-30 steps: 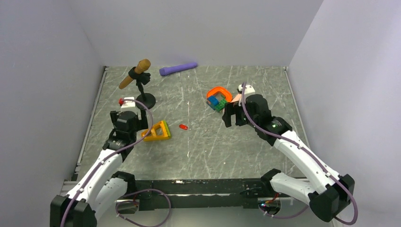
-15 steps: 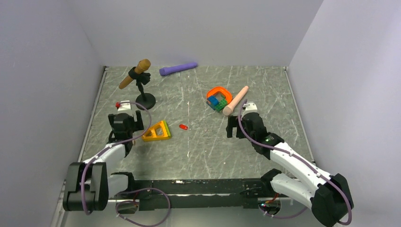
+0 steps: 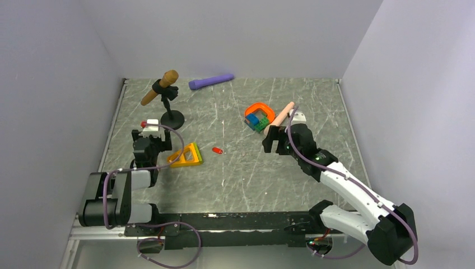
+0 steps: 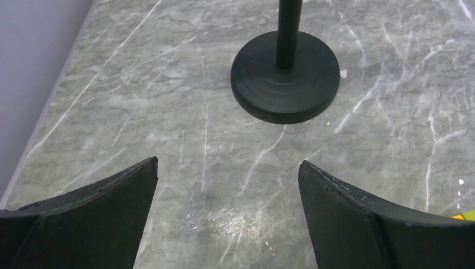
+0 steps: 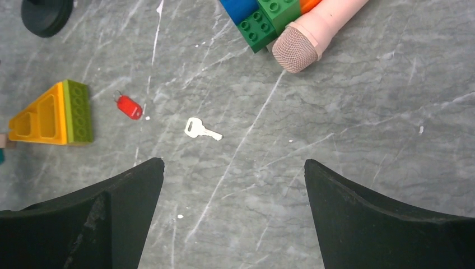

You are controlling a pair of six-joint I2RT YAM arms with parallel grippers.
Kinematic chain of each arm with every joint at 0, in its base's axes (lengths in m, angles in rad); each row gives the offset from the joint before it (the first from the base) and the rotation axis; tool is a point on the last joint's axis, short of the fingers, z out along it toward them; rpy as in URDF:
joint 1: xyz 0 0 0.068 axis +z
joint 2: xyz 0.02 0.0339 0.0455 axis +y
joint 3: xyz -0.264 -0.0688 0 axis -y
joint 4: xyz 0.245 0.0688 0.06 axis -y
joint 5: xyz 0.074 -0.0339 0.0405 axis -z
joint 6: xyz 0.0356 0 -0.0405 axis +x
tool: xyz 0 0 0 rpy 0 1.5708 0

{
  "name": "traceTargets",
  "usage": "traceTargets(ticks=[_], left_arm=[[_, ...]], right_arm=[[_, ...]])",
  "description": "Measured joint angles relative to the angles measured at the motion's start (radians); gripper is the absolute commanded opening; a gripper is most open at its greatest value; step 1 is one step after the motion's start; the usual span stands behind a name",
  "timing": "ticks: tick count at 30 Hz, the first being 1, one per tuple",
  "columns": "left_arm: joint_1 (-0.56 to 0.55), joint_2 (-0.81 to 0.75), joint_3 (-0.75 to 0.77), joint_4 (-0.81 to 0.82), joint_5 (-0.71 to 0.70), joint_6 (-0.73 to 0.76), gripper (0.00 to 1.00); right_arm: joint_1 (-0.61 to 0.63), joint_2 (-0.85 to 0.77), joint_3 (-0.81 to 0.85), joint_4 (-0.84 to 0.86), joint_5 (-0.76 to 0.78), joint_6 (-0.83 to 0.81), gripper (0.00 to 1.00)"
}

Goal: Remove the keys from the keyring

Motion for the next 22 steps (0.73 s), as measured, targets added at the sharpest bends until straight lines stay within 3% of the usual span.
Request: traceTargets(ticks=[22], left_arm=[[0.0, 0.016, -0.011, 0.103, 0.021, 0.018, 0.99]], right_arm=[[0.0, -0.087, 0.034, -0.113, 0.027, 0.163, 1.0]])
